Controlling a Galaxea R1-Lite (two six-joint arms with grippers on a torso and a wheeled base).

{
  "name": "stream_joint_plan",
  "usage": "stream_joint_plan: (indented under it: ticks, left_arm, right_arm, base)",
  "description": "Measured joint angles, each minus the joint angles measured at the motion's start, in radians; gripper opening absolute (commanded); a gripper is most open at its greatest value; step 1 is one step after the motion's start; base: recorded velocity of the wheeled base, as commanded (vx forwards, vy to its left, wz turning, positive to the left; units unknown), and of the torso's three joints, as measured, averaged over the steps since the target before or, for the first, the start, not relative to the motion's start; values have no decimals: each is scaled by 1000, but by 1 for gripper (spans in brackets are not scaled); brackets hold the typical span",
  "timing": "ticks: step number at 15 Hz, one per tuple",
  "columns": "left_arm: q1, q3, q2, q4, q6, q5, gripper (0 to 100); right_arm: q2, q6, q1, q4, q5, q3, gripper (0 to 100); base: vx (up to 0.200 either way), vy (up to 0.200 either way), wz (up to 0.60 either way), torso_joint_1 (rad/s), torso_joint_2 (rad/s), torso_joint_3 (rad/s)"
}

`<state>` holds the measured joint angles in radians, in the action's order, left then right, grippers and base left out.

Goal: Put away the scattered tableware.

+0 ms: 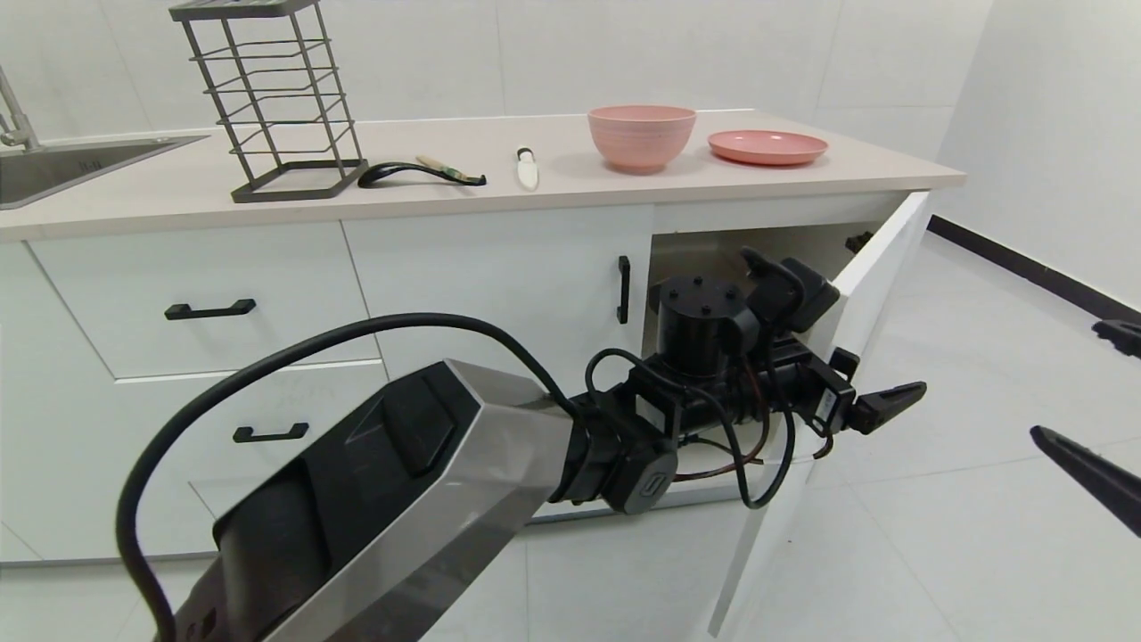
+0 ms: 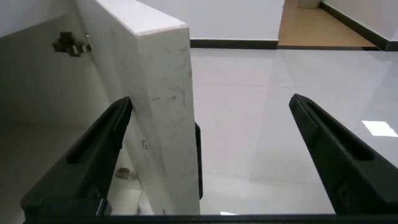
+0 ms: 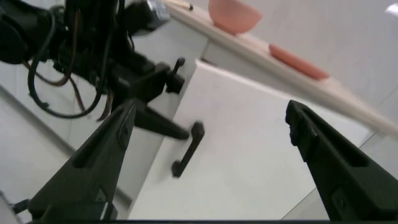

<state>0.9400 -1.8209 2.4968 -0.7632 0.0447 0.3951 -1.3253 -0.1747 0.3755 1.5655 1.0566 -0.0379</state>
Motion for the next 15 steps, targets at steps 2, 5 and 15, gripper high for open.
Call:
stream_joint_plan:
  ticks: [2,5,15]
  left_arm:
    - [12,0,5,-10,-1,1,100]
    - [23,-3,13,-12,0,2,100]
    - [95,-131,72,2,-1,16,100]
  right_arm:
    - [63,-1,4,2,0,-18,100]
    - [126,-1,5,2,0,-30,100]
    - [206,6,33,2,-3,-80,100]
  base:
    - [0,0,0,0,0,0]
    - [0,0,0,0,0,0]
    - [0,0,0,0,0,0]
